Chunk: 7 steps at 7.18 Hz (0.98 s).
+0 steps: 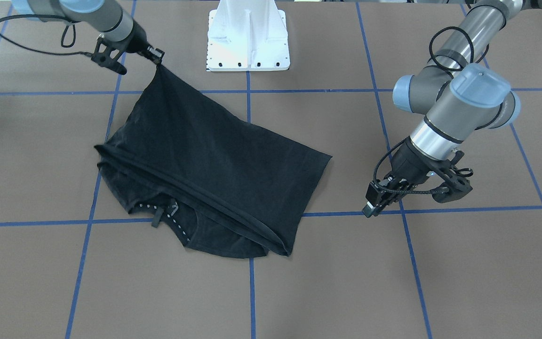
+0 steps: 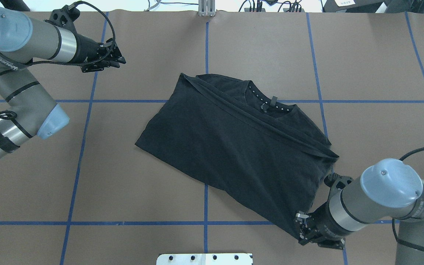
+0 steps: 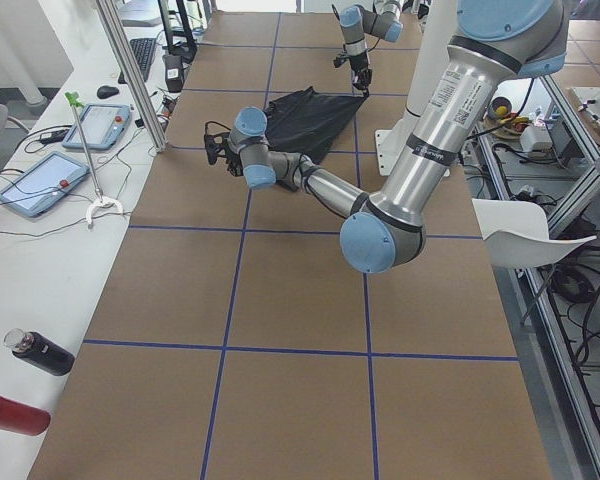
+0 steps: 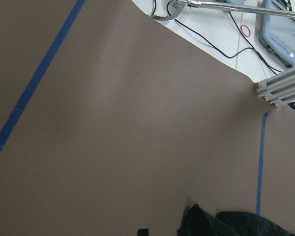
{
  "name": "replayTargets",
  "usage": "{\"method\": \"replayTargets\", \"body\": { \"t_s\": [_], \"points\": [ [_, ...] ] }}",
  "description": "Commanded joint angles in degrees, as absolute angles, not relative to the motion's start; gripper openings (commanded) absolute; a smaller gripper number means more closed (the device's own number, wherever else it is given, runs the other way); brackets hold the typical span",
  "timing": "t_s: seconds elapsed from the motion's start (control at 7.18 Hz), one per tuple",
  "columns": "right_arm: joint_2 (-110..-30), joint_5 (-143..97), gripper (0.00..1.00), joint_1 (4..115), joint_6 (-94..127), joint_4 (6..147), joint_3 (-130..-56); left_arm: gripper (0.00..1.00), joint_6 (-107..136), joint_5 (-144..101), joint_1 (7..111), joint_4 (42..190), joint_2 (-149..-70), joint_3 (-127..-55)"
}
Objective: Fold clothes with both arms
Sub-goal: 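Move the right gripper to the collar while the left gripper reaches the shirt's far side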
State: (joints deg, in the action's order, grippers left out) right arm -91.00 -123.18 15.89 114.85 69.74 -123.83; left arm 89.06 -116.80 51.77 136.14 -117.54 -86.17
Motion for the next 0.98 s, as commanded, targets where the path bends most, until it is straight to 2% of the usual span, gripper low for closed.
{"method": "replayTargets", "body": {
  "t_s": [0.0,0.14,0.28,0.42,0.56,0.7,0.84],
  "points": [
    [-90.6,-122.2,0.00,9.4,120.8,69.7,-126.1,0.32,92.8,-121.3,51.7,136.1,-116.4,-89.6],
    [-90.6,-122.0,0.62,8.4,121.0,69.7,-126.5,0.32,93.2,-122.2,51.7,135.7,-115.6,-91.0],
    [-90.7,-122.1,1.00,9.2,121.1,69.7,-126.5,0.32,94.4,-122.3,51.5,135.3,-114.8,-92.4],
    [-90.8,-122.5,1.00,12.8,121.0,69.7,-126.5,0.37,97.2,-121.9,50.5,135.3,-115.0,-92.5],
    [-90.7,-123.0,1.00,19.9,120.6,70.0,-126.5,0.49,100.3,-121.2,47.1,135.3,-115.0,-93.3],
    [-89.6,-123.6,1.00,24.6,120.2,70.1,-125.9,0.69,100.5,-119.0,44.6,135.2,-114.5,-94.2],
    [-86.7,-124.0,1.00,32.4,118.0,70.2,-124.0,0.72,100.6,-117.0,41.3,133.4,-110.9,-97.3]
  ]
}}
